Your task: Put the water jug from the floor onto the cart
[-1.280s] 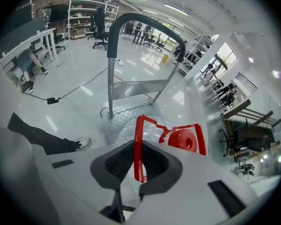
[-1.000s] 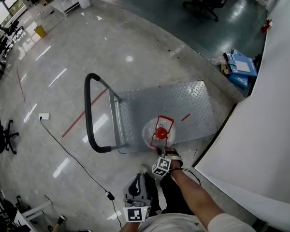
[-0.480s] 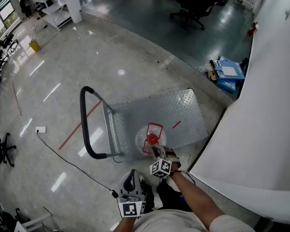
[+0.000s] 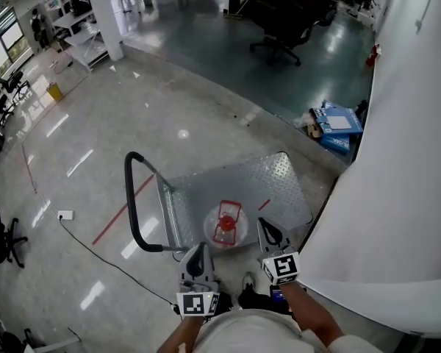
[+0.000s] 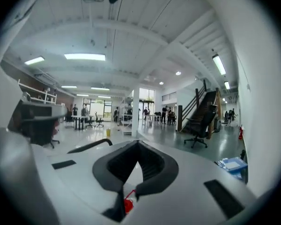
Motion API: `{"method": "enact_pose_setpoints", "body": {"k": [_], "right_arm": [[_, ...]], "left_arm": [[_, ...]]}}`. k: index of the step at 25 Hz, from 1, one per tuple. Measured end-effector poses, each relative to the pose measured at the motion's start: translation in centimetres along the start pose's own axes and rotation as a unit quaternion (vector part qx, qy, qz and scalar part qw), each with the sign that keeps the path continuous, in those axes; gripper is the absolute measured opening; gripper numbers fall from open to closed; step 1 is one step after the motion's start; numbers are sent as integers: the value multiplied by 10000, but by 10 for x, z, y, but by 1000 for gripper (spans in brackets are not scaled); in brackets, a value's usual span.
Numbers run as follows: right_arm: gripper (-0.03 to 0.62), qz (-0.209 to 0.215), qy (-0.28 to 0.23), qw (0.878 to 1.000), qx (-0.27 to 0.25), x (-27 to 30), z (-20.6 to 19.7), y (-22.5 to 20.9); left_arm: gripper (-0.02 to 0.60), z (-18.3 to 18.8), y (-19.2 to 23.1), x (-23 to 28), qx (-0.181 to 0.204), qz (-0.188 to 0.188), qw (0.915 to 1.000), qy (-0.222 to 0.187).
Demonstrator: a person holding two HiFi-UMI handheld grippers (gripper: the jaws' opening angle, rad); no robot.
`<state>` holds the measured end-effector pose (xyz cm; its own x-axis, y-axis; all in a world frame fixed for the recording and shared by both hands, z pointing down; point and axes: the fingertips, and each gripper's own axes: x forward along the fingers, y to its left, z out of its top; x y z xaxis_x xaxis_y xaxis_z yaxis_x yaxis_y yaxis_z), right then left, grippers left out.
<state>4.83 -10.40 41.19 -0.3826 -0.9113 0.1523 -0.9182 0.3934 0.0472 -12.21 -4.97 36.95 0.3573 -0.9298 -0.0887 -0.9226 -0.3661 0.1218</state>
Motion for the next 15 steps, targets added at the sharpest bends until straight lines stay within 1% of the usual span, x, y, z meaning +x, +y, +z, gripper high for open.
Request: {"method": "enact_pose_setpoints", "body": {"k": [2, 3, 5, 7, 9, 15], "right_arm": [[11, -52, -388, 9992, 10, -16, 17, -5], [11, -104, -473, 9988, 25, -22, 20, -9], [11, -250, -434, 9986, 171, -30, 10, -17], [11, -365, -271, 9982, 399, -36, -8, -23], [11, -380, -178, 9979, 486, -40, -18, -26], [11, -281, -351, 9980, 433, -41, -14, -25]], "left_arm": [[3, 2, -2, 4, 2, -24, 10000, -47], [3, 1, -3, 6, -7, -25, 10000, -42], [3, -3, -5, 9, -38, -18, 10000, 23], [3, -8, -8, 11, -90, -15, 9999, 102], [3, -11, -12, 11, -103, -25, 9998, 151], [3, -13, -17, 11, -31, -13, 9999, 128]]}}
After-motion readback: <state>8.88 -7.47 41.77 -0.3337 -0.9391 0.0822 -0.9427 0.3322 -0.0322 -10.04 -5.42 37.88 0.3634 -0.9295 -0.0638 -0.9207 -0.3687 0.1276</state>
